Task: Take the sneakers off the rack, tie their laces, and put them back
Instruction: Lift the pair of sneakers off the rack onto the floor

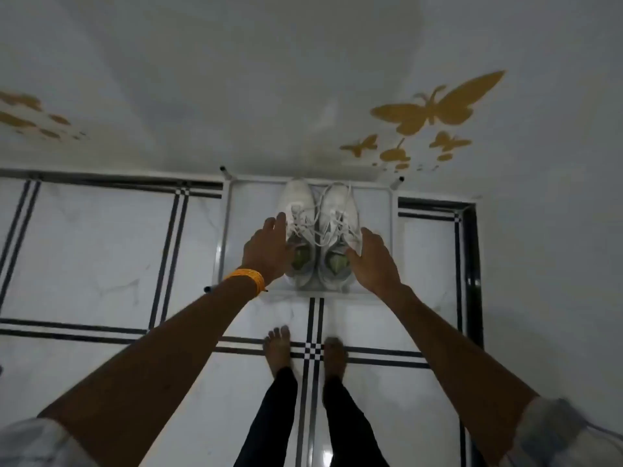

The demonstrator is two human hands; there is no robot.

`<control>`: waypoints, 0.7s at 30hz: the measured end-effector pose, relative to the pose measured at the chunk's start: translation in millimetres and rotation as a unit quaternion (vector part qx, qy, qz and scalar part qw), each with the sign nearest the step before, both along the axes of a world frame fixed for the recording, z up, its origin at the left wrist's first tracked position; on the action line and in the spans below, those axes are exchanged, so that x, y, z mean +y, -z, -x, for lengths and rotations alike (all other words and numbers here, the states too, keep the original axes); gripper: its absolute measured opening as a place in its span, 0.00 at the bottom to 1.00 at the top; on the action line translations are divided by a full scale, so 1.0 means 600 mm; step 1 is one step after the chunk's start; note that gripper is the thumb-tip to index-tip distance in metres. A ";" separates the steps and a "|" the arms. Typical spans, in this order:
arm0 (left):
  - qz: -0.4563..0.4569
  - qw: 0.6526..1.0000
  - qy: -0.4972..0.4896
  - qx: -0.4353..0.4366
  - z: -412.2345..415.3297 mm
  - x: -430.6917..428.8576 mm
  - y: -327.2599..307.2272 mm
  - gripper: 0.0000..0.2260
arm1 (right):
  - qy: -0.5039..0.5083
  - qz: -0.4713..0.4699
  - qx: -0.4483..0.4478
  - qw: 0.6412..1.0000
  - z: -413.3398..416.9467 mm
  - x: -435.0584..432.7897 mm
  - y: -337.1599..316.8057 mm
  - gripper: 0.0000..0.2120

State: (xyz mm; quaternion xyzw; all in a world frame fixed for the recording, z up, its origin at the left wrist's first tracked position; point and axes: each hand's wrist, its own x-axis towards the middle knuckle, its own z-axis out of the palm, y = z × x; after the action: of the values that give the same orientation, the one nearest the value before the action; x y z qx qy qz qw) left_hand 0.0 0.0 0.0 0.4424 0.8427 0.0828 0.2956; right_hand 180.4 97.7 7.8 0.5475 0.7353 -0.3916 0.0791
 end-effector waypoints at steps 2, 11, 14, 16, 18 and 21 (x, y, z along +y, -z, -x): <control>0.021 0.999 -0.030 -0.012 0.005 0.012 0.068 0.27 | -0.011 -0.001 -0.014 1.000 0.007 0.014 0.072 0.28; 0.030 0.995 -0.094 -0.018 -0.010 0.012 0.256 0.22 | -0.042 -0.054 -0.034 0.997 -0.012 0.026 0.272 0.23; 0.042 0.994 -0.103 -0.006 -0.021 0.015 0.258 0.18 | -0.045 -0.084 -0.037 0.995 -0.014 0.020 0.272 0.15; 0.027 0.994 -0.100 0.013 -0.031 0.008 0.252 0.14 | -0.045 -0.080 -0.041 0.995 -0.017 0.010 0.264 0.14; 0.000 0.995 -0.100 0.031 -0.046 -0.007 0.240 0.10 | -0.046 -0.084 -0.043 0.995 -0.027 -0.006 0.247 0.12; -0.031 0.994 -0.107 0.021 -0.078 -0.053 0.214 0.09 | -0.045 -0.099 -0.033 0.994 -0.060 -0.046 0.218 0.13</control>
State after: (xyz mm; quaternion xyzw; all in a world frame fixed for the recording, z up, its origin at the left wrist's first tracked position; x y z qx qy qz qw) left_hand 46.9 -31.7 -128.1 0.3601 0.8884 0.1305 0.2532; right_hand 216.2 70.3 -122.8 0.5317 0.7913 -0.2947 0.0661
